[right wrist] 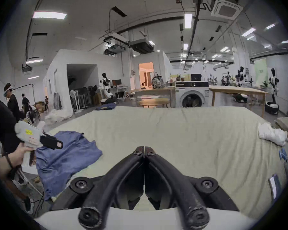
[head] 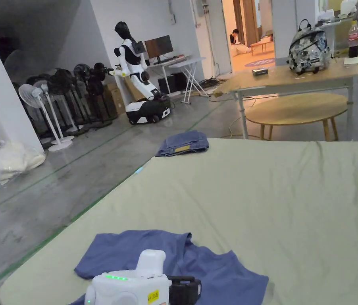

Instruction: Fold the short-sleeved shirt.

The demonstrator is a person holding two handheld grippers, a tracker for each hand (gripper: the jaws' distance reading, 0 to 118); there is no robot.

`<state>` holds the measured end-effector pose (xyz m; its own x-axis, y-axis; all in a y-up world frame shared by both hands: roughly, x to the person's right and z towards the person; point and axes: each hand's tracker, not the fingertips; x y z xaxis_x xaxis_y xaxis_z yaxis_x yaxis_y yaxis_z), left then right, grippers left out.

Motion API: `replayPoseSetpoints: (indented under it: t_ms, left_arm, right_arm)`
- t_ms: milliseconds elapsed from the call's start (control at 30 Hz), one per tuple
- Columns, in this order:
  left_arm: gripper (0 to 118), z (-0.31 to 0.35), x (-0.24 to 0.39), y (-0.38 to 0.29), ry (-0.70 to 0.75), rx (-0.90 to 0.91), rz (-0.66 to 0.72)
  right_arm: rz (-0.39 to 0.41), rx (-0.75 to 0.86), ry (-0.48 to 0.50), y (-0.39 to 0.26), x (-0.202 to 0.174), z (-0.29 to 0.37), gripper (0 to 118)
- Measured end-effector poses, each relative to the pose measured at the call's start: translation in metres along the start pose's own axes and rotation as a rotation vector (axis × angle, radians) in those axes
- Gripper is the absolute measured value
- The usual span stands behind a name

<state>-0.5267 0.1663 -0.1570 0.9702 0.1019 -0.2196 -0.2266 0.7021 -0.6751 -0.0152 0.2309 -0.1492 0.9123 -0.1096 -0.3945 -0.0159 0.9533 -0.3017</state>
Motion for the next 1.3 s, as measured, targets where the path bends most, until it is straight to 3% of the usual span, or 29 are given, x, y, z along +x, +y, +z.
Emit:
replayPoseSetpoints:
  t_ms: [67,133,167,200,233,400,500,600,833,967,1100,1300]
  left_arm:
    - [97,-0.043,-0.015,-0.001,-0.018,-0.066,-0.006]
    - [96,-0.077,-0.025,-0.008,0.049,-0.21,0.089]
    - [88,-0.082,-0.024,-0.013,0.064,-0.245,0.108]
    - [87,-0.066,-0.013,-0.011,0.048,-0.111,0.015]
    - [81,-0.065,-0.004,-0.011,0.082,-0.147,-0.04]
    - [6,-0.062,0.012,-0.001,0.061,-0.177,-0.052]
    - [4,-0.055,0.0,0.007,0.029,-0.176,0.064]
    - [3,-0.005,-0.018,0.044,-0.033,0.024,0.187]
    - [3,0.151,-0.02,0.212,0.167,0.358,0.018]
    - [5,0.203,0.022,0.273,0.136,0.472,-0.126]
    - [6,0.177,0.077,0.271,0.065,0.483,-0.269]
    - [5,0.051,0.207,0.162,-0.258,0.248,-0.233]
  right_arm:
    - [-0.008,-0.013,-0.018,-0.003,0.008,0.002,0]
    - [-0.03,-0.025,-0.04,-0.007,0.015,0.004,0]
    - [-0.039,-0.034,-0.043,-0.008,0.019,0.005,0]
    - [-0.042,-0.037,-0.044,-0.01,0.022,0.006,0]
    - [-0.043,-0.035,-0.054,-0.012,0.023,0.008,0]
    - [-0.048,-0.045,-0.059,-0.015,0.032,0.008,0]
    - [-0.057,-0.034,-0.056,-0.015,0.035,0.015,0]
    - [-0.062,-0.028,-0.057,-0.015,0.041,0.019,0]
    - [-0.115,-0.008,-0.073,-0.017,0.056,0.028,0]
    - [-0.152,0.01,-0.087,-0.014,0.062,0.035,0]
    - [-0.176,0.022,-0.097,-0.012,0.067,0.044,0]
    - [-0.183,0.03,-0.127,-0.011,0.077,0.061,0]
